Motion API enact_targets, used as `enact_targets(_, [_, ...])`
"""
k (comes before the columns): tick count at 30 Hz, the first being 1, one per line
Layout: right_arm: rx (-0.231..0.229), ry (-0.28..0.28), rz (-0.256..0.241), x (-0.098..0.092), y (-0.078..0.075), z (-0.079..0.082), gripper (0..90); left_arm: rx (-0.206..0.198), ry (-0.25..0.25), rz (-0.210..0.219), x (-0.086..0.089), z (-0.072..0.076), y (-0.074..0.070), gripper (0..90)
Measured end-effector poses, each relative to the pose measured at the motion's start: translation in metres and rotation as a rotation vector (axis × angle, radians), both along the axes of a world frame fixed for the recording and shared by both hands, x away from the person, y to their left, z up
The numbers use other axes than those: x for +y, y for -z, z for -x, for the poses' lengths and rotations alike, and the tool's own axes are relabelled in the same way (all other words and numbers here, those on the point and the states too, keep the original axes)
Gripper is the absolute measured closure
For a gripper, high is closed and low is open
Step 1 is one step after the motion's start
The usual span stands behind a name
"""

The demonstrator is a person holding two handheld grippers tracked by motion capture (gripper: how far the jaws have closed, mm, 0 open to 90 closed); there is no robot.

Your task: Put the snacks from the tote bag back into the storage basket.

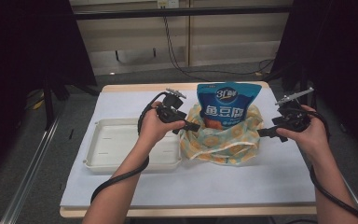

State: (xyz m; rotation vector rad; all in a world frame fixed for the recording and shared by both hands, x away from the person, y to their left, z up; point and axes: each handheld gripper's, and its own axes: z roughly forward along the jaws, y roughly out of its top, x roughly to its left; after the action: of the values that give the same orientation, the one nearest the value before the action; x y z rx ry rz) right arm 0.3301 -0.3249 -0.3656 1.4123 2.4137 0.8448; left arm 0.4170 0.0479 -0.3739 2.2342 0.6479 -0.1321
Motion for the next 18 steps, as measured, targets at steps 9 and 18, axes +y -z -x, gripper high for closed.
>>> enact_targets(9, [-0.004,-0.018,-0.032,0.002,0.005,0.007,12.7,-0.011,-0.01,-0.015,0.001,-0.006,-0.009,11.9])
enact_targets(18, [-0.009,-0.019,-0.043,0.004,0.002,0.015,10.9,-0.013,-0.02,-0.009,0.002,-0.009,-0.014,11.1])
